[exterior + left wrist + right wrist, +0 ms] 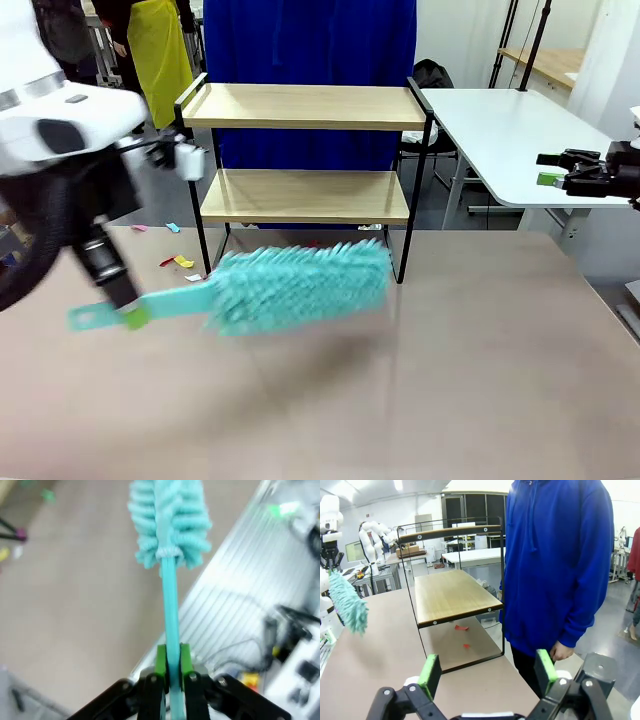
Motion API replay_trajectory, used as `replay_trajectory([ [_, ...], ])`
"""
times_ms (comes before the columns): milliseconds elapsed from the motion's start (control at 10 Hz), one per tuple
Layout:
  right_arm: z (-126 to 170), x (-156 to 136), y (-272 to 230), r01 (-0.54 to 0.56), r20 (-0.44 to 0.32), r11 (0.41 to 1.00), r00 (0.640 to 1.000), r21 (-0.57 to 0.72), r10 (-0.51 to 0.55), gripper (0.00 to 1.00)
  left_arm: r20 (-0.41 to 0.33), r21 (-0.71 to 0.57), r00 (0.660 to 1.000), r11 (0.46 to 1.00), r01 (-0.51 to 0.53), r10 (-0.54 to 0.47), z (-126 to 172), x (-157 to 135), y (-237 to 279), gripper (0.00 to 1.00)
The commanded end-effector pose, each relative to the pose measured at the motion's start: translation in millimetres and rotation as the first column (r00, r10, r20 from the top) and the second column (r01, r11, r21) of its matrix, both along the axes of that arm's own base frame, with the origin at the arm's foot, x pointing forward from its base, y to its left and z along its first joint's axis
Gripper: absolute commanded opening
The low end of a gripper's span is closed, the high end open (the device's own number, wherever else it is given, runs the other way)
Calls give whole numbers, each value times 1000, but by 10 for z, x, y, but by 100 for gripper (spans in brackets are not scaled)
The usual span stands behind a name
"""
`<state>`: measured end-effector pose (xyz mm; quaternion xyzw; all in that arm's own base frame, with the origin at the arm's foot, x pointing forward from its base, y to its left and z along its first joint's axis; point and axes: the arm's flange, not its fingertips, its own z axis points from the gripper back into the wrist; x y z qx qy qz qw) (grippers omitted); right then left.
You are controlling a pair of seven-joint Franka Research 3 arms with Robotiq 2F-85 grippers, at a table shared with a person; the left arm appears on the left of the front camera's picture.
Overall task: Clean the shelf.
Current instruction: Clean the specific section of the Shelf indicated by the human with the Duster.
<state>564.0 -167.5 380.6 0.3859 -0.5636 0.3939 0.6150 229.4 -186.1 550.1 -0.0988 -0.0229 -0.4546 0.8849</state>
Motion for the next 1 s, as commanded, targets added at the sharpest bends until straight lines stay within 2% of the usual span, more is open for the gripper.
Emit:
replay_trajectory([
  [0,34,0,16,2,-10,1000,1000,-8,-2,100,-49,172,997,983,61,-54,265,-86,429,13],
  [100,34,0,16,2,-10,1000,1000,-8,-2,100,-94,253,992,962,103,-81,321,-142,564,13],
  [300,34,0,16,2,-10,1000,1000,-8,-2,100,-187,278,982,956,91,-40,503,-109,880,13],
  [400,34,0,16,2,-10,1000,1000,-8,-2,100,-197,295,980,952,86,-27,594,-68,943,13],
  [600,34,0,16,2,-10,1000,1000,-8,-2,100,-231,356,971,923,143,-62,644,71,901,13],
  [700,34,0,16,2,-10,1000,1000,-8,-2,100,-183,352,982,930,103,-39,650,178,855,13],
  [800,34,0,16,2,-10,1000,1000,-8,-2,100,-208,323,978,942,87,-19,600,-39,938,13],
  [900,34,0,16,2,-10,1000,1000,-8,-2,100,-208,323,978,942,87,-19,600,-39,938,13],
])
